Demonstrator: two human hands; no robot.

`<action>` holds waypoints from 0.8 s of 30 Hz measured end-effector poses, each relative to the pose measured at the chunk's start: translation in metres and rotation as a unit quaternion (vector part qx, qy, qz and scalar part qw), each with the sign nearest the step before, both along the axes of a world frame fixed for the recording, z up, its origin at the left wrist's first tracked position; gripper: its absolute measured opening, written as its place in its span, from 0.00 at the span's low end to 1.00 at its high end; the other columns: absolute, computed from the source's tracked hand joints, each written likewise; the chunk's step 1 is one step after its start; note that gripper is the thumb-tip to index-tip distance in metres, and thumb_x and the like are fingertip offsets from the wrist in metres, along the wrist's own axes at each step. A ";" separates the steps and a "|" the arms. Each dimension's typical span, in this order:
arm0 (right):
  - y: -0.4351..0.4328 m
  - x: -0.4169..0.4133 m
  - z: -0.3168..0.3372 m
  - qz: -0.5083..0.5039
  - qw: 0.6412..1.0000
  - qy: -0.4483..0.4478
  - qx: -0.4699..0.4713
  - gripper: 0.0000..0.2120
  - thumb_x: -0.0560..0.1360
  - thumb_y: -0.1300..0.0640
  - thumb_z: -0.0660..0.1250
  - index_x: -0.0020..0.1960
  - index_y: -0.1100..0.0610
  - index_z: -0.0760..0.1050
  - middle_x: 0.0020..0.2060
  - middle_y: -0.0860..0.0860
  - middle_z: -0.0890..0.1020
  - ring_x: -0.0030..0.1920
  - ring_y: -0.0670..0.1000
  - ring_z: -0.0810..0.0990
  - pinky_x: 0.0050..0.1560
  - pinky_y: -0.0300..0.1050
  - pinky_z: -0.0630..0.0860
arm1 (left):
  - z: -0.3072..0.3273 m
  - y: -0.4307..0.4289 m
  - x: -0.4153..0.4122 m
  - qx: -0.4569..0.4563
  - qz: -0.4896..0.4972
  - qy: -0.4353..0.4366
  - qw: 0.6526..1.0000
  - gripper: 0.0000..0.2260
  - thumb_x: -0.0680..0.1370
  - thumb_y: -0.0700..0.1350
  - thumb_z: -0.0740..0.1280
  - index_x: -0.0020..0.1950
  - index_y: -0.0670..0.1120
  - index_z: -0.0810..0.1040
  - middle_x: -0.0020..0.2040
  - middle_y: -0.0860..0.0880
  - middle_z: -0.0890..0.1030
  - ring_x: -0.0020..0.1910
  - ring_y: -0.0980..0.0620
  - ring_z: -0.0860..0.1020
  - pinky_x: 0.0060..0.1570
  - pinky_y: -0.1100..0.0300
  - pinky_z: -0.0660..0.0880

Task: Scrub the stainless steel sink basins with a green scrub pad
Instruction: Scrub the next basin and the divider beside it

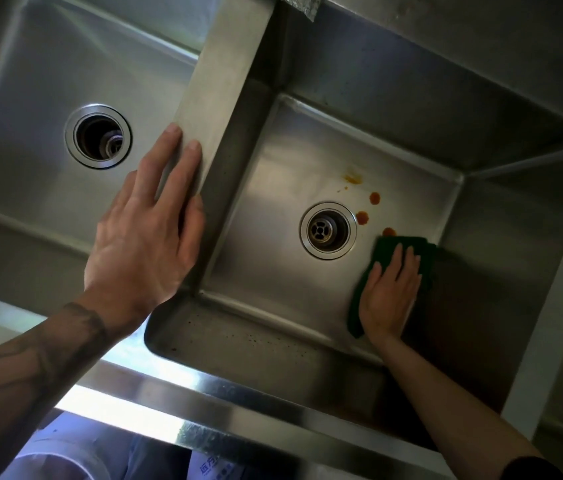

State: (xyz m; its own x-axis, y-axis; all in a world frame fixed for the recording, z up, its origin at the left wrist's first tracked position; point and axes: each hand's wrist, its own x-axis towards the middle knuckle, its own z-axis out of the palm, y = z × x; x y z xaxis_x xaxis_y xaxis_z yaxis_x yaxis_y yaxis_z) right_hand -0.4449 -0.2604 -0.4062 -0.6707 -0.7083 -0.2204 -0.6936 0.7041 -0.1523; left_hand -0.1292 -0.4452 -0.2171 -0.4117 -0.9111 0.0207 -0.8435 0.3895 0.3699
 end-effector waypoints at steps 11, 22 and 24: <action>-0.028 -0.004 0.003 -0.047 0.999 -0.012 -0.025 0.26 0.88 0.53 0.54 0.83 0.61 0.56 0.82 0.62 0.59 0.83 0.62 0.54 0.82 0.63 0.52 | 0.000 0.000 0.000 0.007 0.001 0.002 1.000 0.25 0.88 0.48 0.57 0.85 0.44 0.63 0.86 0.43 0.61 0.75 0.34 0.74 0.60 0.37 0.80; -0.044 -0.029 -0.004 0.010 1.000 0.002 -0.025 0.26 0.88 0.51 0.52 0.83 0.60 0.57 0.81 0.62 0.59 0.82 0.62 0.55 0.81 0.66 0.54 | 0.000 -0.001 0.001 0.011 -0.005 -0.011 1.000 0.25 0.89 0.49 0.54 0.86 0.44 0.61 0.86 0.43 0.59 0.76 0.35 0.72 0.57 0.37 0.81; -0.043 -0.009 -0.005 0.009 0.999 0.003 -0.044 0.25 0.88 0.52 0.52 0.83 0.60 0.57 0.81 0.62 0.60 0.82 0.62 0.56 0.81 0.65 0.53 | 0.000 -0.001 0.001 0.014 -0.003 -0.001 1.000 0.25 0.89 0.49 0.56 0.86 0.44 0.62 0.86 0.43 0.60 0.75 0.34 0.73 0.56 0.37 0.81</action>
